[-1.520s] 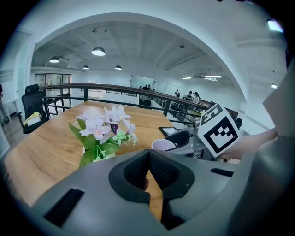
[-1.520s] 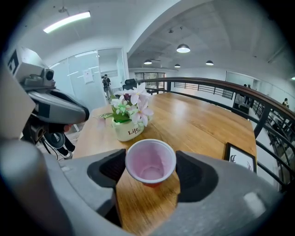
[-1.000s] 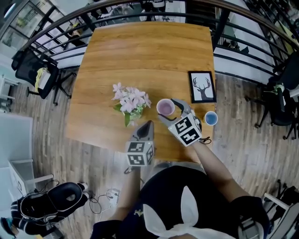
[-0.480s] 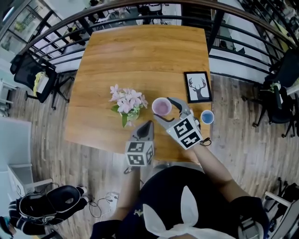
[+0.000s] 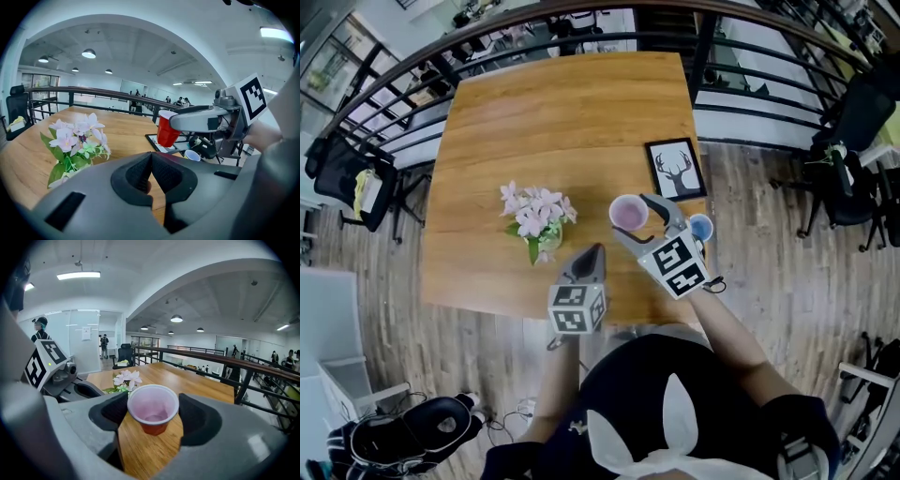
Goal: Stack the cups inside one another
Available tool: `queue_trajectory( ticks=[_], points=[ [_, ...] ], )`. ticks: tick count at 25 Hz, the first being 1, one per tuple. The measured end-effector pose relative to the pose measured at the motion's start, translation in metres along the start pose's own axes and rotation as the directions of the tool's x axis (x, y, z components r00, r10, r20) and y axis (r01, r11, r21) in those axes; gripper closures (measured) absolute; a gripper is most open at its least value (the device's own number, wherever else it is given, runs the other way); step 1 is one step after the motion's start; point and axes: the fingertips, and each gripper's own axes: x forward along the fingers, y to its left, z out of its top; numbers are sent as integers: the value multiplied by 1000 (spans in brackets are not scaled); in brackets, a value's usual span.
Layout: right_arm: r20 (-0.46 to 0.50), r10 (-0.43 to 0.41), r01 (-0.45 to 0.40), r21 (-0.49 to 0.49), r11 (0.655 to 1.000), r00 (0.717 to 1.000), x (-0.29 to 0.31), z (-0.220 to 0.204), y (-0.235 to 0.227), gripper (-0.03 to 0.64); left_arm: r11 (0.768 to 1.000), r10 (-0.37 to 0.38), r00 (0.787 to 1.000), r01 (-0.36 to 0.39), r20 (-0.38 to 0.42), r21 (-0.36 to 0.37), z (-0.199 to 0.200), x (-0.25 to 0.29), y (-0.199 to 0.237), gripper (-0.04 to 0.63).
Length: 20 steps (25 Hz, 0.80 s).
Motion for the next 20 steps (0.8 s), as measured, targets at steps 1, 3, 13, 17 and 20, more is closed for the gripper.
queue_trajectory(
  ticks=[1,3,13,17,20],
  points=[
    [-5,-13,13,4,1000,1000,-4,-3,-5,281,1000,-9,1000,9,-2,4,0,2,-3,580],
    [-13,-41,41,13,999,999,-11,-8,-15,281,1000,-28,1000,28,-5,11,0,6,-10,580],
    [-47,-195,197,58,979,980,-53,-37,-70,281,995,-94,995,94,-26,25,-3,24,-29,580],
    [-60,-261,265,88,960,963,-72,-46,-92,281,992,-122,992,123,-35,36,-1,33,-37,580],
    [-67,-302,308,108,945,951,-86,-55,-105,281,988,-144,989,145,-39,46,-2,39,-45,580]
  ],
)
